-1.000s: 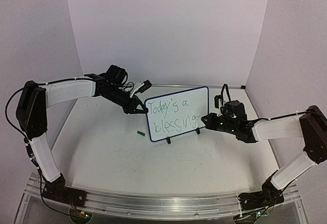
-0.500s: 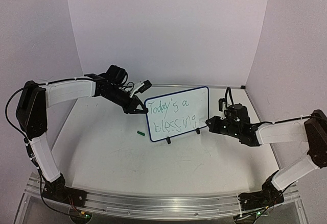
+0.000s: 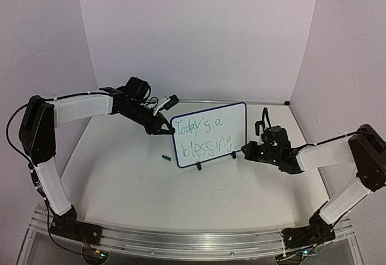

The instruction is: Write a sentence on the whiteboard

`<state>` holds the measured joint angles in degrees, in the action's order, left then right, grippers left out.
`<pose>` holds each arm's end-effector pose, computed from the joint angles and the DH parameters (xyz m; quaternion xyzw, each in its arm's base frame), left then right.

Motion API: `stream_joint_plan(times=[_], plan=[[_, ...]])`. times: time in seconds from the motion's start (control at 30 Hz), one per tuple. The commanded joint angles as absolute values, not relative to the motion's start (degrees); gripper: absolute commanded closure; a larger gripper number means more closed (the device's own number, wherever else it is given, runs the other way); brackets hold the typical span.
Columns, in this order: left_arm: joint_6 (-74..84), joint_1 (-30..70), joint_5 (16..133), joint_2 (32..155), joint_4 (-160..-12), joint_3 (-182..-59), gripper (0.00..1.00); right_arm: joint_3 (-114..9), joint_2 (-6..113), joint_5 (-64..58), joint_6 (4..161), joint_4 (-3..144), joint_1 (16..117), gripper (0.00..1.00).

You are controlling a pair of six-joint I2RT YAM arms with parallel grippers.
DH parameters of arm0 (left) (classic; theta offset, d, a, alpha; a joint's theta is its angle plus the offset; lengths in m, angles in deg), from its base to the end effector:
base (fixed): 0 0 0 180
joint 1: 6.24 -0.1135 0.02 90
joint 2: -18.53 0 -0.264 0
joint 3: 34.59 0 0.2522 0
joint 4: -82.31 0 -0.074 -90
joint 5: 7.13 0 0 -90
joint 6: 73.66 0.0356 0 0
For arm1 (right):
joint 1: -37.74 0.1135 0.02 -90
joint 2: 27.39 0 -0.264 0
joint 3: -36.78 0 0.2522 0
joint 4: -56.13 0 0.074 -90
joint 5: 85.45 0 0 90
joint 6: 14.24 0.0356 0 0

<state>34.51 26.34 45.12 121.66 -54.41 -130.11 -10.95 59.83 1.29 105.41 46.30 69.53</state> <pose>0.3206 -0.2307 0.2579 0.4799 0.7592 -0.3422 0.2760 0.2514 0.1582 0.1626 -0.0304 0.8638 0.2778 0.4193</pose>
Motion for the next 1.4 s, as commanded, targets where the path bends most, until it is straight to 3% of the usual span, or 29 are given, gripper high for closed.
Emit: stream_joint_plan(times=[0.0,0.87,1.27,1.37], plan=[[36.42,26.37,47.28,120.31,-53.94,-130.14,1.0,-12.49,60.82,2.37,105.91,43.03,69.32,1.0],[36.36,26.37,47.36,120.41,-53.94,-130.18,1.0,-12.01,60.84,2.76,106.36,41.9,69.29,1.0],[34.64,26.37,46.4,120.31,-54.29,-130.55,1.0,-6.49,44.52,6.8,106.88,50.54,69.38,1.0],[34.17,26.37,46.52,120.27,-54.43,-130.53,0.92,-5.83,40.43,7.96,106.73,52.37,69.36,1.0]])
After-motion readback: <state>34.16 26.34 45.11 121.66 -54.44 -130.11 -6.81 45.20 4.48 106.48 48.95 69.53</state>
